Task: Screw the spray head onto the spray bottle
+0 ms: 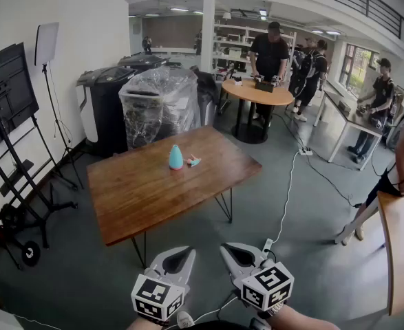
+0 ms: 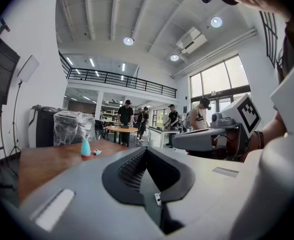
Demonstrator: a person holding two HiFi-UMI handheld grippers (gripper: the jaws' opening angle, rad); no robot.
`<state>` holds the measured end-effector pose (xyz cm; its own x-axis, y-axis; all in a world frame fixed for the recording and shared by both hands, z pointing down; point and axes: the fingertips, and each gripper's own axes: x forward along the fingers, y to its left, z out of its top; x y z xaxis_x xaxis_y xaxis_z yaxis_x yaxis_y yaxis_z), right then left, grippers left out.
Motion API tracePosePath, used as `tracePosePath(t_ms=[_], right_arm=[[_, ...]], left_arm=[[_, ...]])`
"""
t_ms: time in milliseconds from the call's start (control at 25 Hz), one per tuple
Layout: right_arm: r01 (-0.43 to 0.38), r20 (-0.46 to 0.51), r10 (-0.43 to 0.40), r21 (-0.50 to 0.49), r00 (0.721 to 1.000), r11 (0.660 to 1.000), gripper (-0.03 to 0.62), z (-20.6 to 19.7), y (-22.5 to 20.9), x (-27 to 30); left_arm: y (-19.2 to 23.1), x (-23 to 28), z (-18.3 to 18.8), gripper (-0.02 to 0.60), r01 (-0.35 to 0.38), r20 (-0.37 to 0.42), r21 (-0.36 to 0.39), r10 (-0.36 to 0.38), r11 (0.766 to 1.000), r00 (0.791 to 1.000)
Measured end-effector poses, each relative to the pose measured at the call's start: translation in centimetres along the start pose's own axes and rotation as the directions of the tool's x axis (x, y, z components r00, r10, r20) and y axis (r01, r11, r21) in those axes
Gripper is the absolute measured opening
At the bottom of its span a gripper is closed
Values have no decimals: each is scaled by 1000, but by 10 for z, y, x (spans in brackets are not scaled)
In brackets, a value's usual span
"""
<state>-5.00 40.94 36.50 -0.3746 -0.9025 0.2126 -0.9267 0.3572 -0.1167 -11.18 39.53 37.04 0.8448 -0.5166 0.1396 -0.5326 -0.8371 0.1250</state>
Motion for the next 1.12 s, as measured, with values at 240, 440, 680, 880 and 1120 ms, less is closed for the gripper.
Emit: tracePosePath(t_ms=[240,440,680,880,1120], right_arm=[[-14,-13,14,-16,1000,1000,-9,11,9,65],[-13,-22,13,-11,1000,1000,-9,17,-4,99],[-42,-32,42,11,999,999,-9,17,-35,145],[-83,-26,84,35,996,996,-9,20,-81,185],[-141,-57,145,66,988,988,-9,28,-158,221]], left_arm=[[66,1,6,11,-17,-5,1,17,1000,1000],[97,12,4,11,-25,-22,-3,25,1000,999],[132,45,-3,11,-54,-63,-4,53,999,997],[162,96,-9,11,-99,-109,11,99,995,989],[186,182,-7,11,-151,-182,23,152,988,971]])
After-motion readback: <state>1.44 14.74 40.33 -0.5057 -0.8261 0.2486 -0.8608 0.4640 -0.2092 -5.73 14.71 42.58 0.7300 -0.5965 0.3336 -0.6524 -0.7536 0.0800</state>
